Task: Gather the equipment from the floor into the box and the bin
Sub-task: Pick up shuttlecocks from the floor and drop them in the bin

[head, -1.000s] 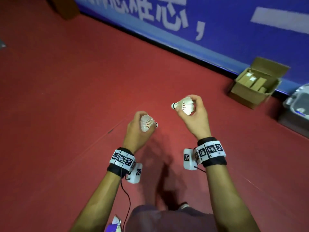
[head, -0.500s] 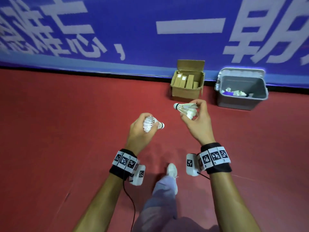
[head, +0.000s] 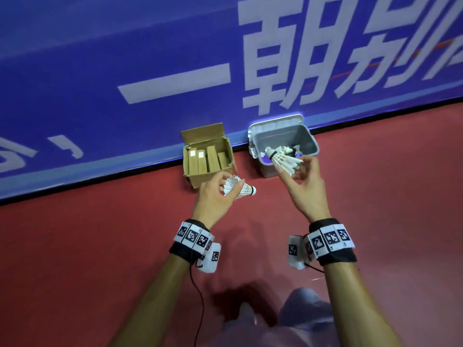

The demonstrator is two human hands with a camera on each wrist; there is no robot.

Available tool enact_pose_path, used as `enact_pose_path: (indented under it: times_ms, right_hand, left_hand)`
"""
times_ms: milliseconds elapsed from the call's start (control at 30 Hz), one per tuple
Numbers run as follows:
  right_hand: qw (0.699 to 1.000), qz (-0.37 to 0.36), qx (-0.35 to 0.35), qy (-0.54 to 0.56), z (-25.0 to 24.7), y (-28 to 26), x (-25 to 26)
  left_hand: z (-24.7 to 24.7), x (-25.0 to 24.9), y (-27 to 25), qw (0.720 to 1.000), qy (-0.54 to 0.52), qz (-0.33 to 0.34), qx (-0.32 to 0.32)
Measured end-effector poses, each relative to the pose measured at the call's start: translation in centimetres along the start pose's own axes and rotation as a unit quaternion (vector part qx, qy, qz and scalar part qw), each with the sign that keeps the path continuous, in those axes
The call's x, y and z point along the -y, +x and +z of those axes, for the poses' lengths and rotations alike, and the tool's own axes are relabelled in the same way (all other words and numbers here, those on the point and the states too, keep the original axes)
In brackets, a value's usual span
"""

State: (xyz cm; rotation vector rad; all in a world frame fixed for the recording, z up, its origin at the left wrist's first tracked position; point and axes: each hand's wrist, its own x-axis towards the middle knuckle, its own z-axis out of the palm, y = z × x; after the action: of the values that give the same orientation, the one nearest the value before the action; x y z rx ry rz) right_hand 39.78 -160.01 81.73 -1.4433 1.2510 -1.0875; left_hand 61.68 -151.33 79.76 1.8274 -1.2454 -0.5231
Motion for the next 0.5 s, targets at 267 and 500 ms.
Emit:
enact_pose_path:
  times_ms: [267,500]
  right_hand:
    - [0.996,0.042,-0.068,-0.031,-2.0,17.5,-4.2]
    - [0.997,0.063,-0.028,-0.029,-3.0,38.5,-6.6]
  left_hand:
    - [8.9,-0.7,16.8,0.997,0.007,0.05,0.05]
    - [15.1,-2.1,33.0,0.996,0.058,0.051,0.046]
